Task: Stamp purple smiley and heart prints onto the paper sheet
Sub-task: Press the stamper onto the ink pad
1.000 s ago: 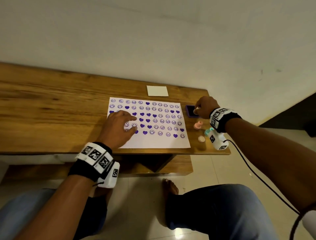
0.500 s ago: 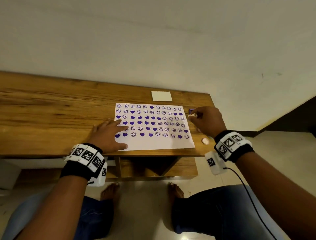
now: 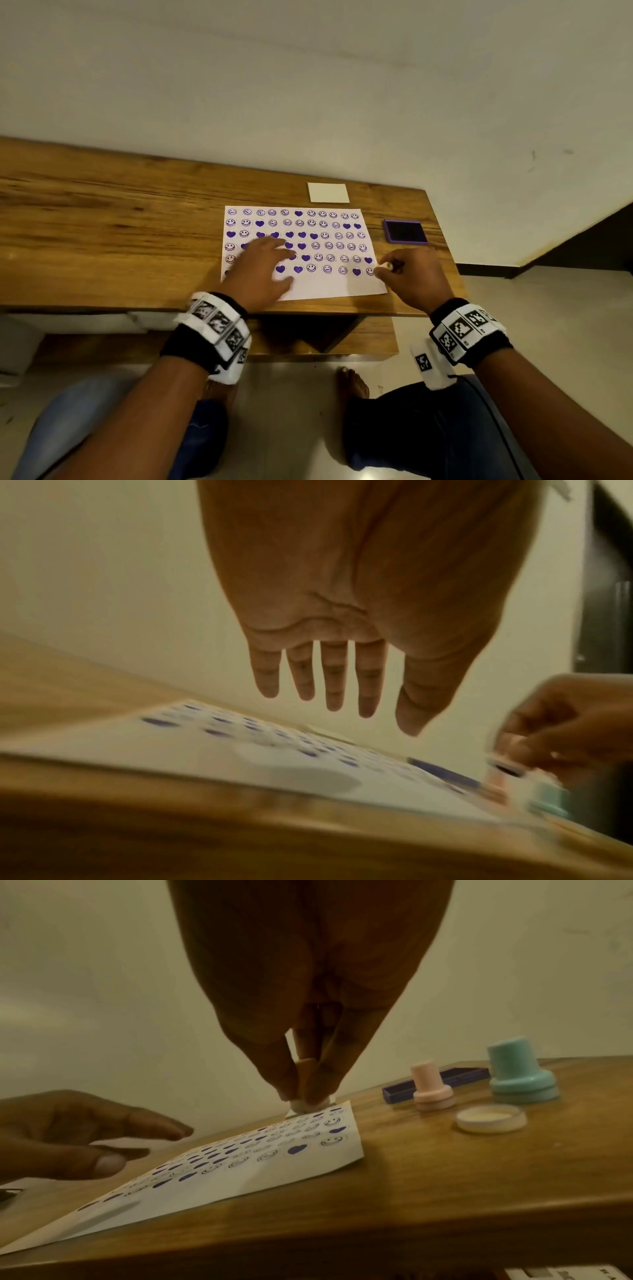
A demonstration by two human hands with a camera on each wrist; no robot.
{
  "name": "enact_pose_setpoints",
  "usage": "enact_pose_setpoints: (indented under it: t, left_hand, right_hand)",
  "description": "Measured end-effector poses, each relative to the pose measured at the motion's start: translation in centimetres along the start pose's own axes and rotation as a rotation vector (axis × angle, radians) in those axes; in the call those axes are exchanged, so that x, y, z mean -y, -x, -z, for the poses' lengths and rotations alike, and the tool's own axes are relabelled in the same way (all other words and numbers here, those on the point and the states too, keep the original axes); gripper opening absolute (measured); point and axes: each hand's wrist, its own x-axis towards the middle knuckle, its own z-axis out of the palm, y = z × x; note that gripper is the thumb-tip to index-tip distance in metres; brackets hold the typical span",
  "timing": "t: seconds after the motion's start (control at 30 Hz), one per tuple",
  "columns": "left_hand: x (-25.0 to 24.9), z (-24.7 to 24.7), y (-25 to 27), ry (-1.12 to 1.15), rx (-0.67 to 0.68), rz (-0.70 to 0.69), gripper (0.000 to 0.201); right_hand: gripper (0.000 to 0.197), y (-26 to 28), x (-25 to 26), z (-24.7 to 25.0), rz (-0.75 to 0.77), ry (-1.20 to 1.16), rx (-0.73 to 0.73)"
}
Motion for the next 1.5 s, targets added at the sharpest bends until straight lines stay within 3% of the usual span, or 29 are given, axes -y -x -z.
enact_pose_setpoints:
  t: [0.17,0.3,1.5]
  left_hand:
    - [-7.9,-5.0,0.2,-0.016,0.033,-0.271,0.046]
    - [-9.2,-7.0,0.5,-0.108,0.032,-0.339,0.044]
    - [-8.0,-7.5,0.8,-0.18,0.112,-0.325,0.049]
  right_hand:
    - [0.021,-0.1,-0.1,-1.0,0.012,0.051,0.05]
    - [0.019,0.4,-0.5,-1.4,0.028,0.051,0.02]
    - [0.031,0.2,0.2,-3.6,-0.056,0.079,0.024]
